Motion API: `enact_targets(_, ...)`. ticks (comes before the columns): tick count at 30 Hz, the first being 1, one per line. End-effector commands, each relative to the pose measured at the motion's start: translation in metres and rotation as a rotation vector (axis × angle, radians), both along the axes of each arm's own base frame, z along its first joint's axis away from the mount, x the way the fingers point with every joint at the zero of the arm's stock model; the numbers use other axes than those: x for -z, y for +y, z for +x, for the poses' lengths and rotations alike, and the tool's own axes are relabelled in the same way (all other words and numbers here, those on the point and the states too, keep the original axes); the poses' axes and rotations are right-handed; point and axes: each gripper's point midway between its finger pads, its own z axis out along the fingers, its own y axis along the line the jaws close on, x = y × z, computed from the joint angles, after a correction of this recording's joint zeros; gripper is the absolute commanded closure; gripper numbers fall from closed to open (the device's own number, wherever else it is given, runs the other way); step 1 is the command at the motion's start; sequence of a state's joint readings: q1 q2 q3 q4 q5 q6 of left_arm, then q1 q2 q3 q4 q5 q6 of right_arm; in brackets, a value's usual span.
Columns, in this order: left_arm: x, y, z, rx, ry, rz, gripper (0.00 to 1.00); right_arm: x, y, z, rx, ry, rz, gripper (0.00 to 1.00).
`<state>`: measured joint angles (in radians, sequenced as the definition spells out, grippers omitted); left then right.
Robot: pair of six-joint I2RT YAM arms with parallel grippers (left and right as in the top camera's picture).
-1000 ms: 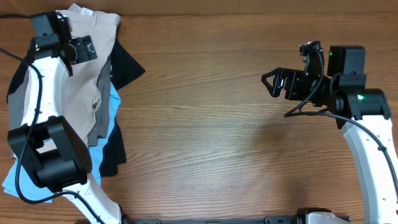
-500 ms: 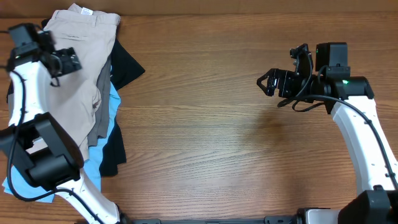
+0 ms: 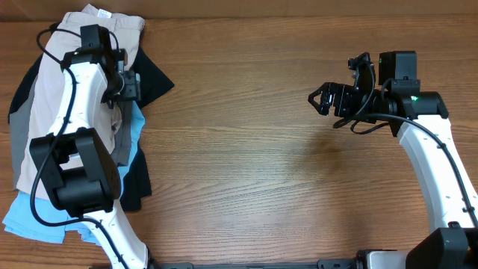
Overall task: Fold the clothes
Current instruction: 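Raise the left gripper over the clothes pile toward the beige shorts, then grasp the top beige shorts with the left gripper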
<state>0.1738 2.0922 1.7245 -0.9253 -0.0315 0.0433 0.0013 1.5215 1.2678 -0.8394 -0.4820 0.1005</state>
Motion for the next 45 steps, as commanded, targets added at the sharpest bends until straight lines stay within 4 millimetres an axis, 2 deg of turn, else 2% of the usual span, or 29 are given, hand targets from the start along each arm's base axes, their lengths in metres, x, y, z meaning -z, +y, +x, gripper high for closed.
enact_targets(1, 0.005, 0.013, -0.001, -0.046, 0.019, 0.035, 0.34, -0.001, -0.001, 0.0, 0.0, -0.006, -0.003, 0.0)
enact_targets(6, 0.005, 0.013, -0.003, -0.073, 0.022, 0.029, 0.33, -0.001, -0.001, 0.0, 0.0, -0.008, -0.003, 0.0)
enact_targets(9, 0.005, 0.018, -0.01, -0.13, 0.045, 0.049, 0.38, -0.001, -0.001, 0.001, 0.0, -0.008, -0.003, 0.0)
enact_targets(14, 0.007, 0.024, -0.025, -0.192, 0.098, 0.083, 0.56, -0.002, -0.001, 0.002, 0.0, -0.013, -0.003, 0.0)
enact_targets(22, 0.002, 0.023, -0.036, -0.191, 0.148, 0.081, 0.96, -0.003, -0.001, 0.003, 0.002, -0.02, -0.001, 0.0)
enact_targets(28, 0.0, 0.017, -0.038, -0.178, 0.164, 0.069, 0.96, -0.003, -0.001, 0.003, 0.002, -0.019, -0.001, 0.0)
enact_targets(32, -0.017, 0.002, -0.031, -0.134, 0.147, 0.072, 0.96, -0.003, -0.001, 0.004, 0.002, -0.023, -0.001, 0.0)
enact_targets(35, -0.044, -0.017, -0.021, -0.08, 0.099, 0.071, 0.96, -0.003, -0.001, 0.003, 0.002, -0.021, -0.001, 0.0)
enact_targets(37, -0.065, -0.042, -0.012, -0.012, 0.054, 0.036, 0.96, -0.003, -0.001, 0.003, 0.002, -0.021, 0.0, 0.0)
enact_targets(38, -0.076, -0.059, -0.008, 0.025, 0.029, 0.009, 0.96, -0.003, -0.001, 0.003, 0.005, -0.02, 0.001, 0.0)
enact_targets(41, -0.093, -0.115, 0.001, 0.129, -0.025, -0.098, 0.96, -0.003, -0.001, 0.003, 0.005, -0.019, 0.001, 0.0)
enact_targets(42, -0.094, -0.133, 0.003, 0.159, -0.037, -0.132, 0.96, -0.003, -0.001, 0.003, 0.005, -0.019, 0.001, 0.0)
enact_targets(43, -0.095, -0.168, 0.004, 0.218, -0.053, -0.179, 0.96, -0.003, -0.001, 0.003, 0.005, -0.017, 0.001, 0.0)
enact_targets(45, -0.094, -0.205, 0.003, 0.274, -0.063, -0.215, 0.96, -0.003, -0.001, 0.003, 0.008, -0.015, 0.002, 0.0)
